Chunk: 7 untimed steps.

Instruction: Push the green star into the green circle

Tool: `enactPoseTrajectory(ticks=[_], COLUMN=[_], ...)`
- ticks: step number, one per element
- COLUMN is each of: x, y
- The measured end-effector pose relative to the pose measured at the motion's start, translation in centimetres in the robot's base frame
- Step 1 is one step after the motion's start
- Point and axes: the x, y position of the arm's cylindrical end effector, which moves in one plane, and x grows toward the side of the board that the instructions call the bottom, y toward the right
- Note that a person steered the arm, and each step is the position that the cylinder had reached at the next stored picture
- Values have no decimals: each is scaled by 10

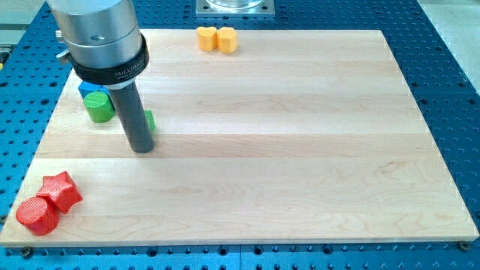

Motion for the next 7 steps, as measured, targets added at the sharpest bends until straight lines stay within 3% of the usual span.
enactPoseTrajectory(ticks=[2, 4, 6, 7], x=[-10, -25, -26, -46], y=[58, -19, -22, -23])
